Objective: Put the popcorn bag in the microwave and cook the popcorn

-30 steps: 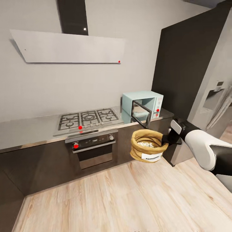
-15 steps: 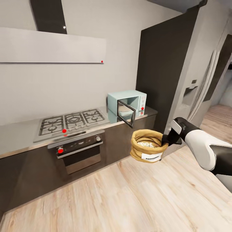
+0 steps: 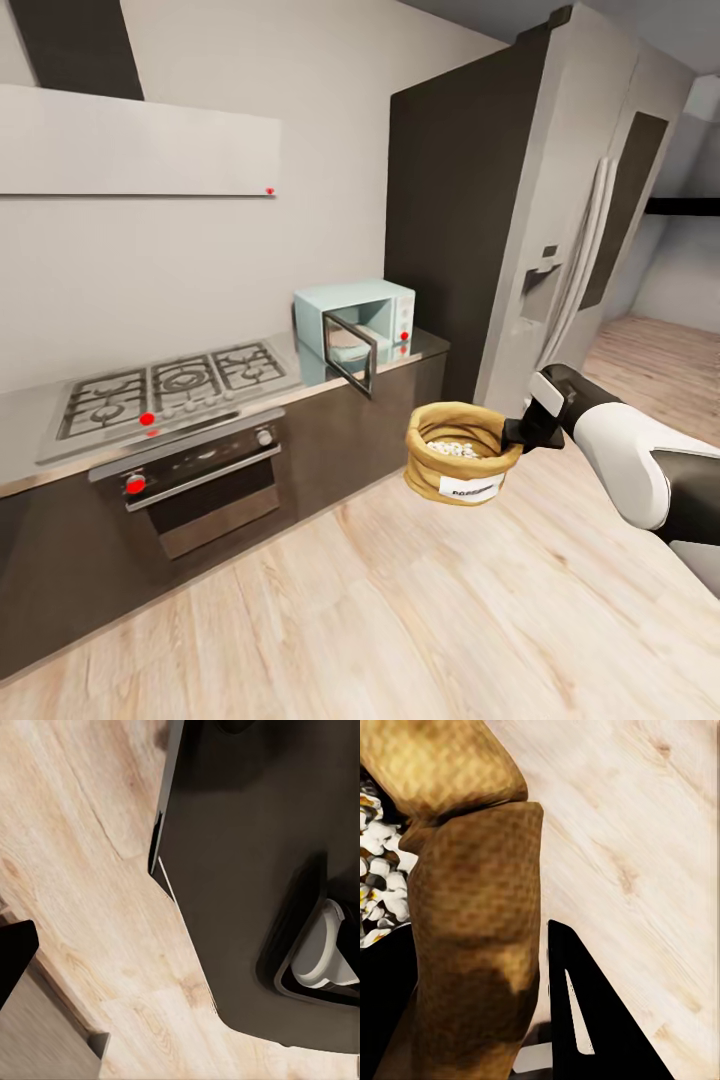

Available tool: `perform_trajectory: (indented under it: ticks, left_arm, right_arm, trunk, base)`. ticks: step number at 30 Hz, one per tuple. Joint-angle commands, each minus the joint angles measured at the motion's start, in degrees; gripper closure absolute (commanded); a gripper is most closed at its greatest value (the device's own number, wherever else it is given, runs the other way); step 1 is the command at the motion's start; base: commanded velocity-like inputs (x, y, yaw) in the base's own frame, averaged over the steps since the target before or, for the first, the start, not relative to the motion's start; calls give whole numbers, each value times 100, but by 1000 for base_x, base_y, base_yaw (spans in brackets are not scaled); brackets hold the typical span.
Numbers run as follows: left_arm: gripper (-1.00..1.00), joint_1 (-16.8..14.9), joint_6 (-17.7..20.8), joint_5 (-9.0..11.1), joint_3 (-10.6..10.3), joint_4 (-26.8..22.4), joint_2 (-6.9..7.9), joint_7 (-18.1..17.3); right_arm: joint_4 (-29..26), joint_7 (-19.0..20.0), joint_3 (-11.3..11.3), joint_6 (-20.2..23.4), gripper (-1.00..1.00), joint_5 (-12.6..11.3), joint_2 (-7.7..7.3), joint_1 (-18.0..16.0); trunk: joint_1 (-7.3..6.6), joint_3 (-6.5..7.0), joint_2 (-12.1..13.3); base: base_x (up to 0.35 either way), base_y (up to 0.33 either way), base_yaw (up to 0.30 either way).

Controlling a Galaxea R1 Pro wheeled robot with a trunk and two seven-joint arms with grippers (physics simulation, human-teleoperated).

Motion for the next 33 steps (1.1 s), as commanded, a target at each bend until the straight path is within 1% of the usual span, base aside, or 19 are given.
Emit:
perform_trajectory:
  ticks: [1, 17, 28, 33]
  left_arm:
    - [-100, 1, 38, 3, 24, -17, 0, 2]
    - [-100, 1, 38, 3, 24, -17, 1, 2]
    - [-100, 1, 38, 2, 24, -17, 1, 2]
    - [-100, 1, 38, 4, 24, -17, 0, 2]
  right_arm:
    - [-7, -59, -47, 13, 100, -55, 0, -3]
    - [2, -61, -47, 6, 100, -49, 0, -2]
    - [2, -61, -47, 9, 100, -46, 0, -2]
    - [2, -61, -47, 9, 100, -46, 0, -2]
  trunk:
    - [4, -10, -9]
    - [4, -10, -9]
    - [4, -10, -9]
    - [4, -16, -9]
  base:
    - [164, -248, -4]
    - [168, -253, 7]
    - [173, -254, 244]
    - [176, -254, 124]
